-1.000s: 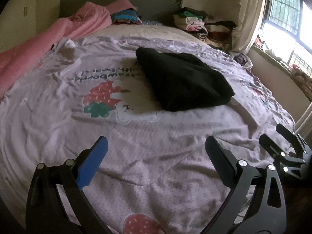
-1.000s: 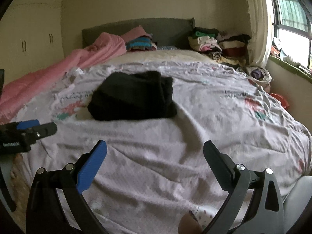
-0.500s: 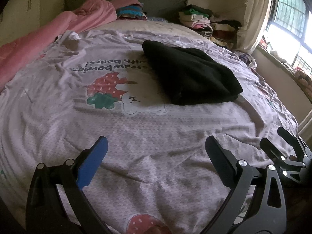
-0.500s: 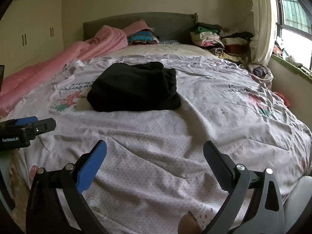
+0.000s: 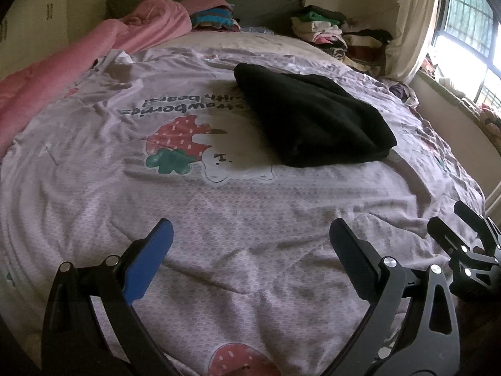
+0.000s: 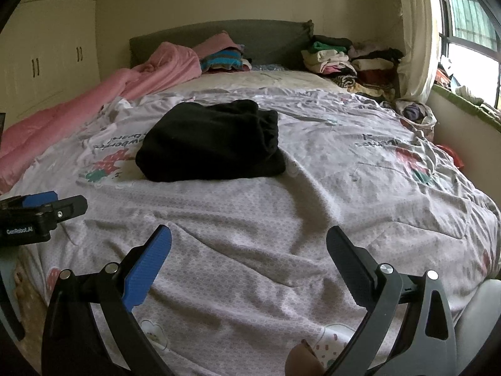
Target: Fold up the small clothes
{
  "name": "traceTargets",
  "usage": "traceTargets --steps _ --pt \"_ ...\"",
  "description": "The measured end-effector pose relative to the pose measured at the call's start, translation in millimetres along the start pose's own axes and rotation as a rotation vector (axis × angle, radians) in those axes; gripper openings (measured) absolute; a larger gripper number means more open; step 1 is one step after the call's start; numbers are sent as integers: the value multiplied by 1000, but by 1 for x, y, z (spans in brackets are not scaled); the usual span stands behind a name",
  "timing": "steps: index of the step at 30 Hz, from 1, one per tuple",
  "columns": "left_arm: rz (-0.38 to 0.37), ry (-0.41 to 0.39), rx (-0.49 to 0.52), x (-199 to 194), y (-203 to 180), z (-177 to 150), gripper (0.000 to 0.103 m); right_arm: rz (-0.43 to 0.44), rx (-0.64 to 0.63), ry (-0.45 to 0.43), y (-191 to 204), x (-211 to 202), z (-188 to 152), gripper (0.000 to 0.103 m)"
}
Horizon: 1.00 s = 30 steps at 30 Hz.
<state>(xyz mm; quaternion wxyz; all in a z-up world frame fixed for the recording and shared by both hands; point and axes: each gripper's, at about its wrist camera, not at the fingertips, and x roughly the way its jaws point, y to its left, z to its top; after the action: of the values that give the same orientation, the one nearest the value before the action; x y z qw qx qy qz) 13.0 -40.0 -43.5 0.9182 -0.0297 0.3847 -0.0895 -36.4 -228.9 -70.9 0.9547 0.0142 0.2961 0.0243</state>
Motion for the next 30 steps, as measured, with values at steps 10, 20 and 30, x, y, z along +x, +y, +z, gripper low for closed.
traceTargets --steps 10,20,30 --pt "9 -1 5 0 0 1 93 -1 1 0 0 0 0 99" --pt "12 -4 6 -1 1 2 93 0 1 1 0 1 0 99" --pt "16 -3 6 -2 0 1 93 0 0 -1 0 1 1 99"
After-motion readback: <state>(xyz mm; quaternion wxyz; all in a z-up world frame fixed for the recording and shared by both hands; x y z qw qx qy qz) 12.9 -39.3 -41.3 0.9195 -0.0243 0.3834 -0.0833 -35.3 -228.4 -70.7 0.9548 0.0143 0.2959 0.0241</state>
